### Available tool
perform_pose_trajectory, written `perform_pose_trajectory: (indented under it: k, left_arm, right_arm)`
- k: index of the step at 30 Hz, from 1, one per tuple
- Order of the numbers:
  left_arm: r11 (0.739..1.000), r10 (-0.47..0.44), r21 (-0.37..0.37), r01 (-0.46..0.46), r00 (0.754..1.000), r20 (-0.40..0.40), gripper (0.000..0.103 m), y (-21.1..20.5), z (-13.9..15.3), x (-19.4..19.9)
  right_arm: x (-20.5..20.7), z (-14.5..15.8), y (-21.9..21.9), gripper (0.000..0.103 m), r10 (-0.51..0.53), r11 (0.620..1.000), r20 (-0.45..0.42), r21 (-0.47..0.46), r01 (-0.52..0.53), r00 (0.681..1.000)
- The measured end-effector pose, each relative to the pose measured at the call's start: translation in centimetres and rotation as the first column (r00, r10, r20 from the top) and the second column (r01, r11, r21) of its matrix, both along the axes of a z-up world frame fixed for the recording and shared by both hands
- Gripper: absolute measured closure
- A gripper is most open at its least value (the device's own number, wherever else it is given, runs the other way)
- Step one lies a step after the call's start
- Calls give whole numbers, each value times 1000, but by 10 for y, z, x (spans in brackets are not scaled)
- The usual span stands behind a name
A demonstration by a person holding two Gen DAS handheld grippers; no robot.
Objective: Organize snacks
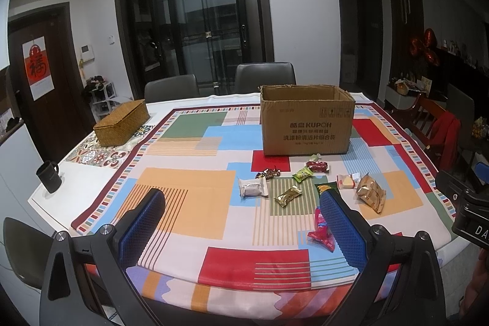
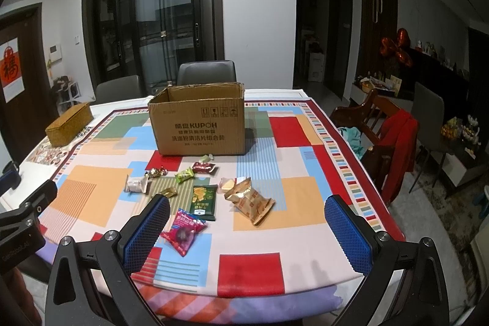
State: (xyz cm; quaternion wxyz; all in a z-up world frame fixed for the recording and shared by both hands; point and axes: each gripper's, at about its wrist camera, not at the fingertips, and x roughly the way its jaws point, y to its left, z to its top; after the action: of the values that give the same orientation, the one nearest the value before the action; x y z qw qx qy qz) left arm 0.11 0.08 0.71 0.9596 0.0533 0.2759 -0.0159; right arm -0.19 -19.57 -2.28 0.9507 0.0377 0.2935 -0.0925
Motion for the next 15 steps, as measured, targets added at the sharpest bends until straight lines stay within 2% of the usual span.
perform_pose_trajectory:
  k: [15]
  left_arm:
    - [1000,6,-1,-6,1000,16,0,4,8,-2]
  right_arm:
    - [-2,1,-1,1,-12,1000,5,6,12,1000]
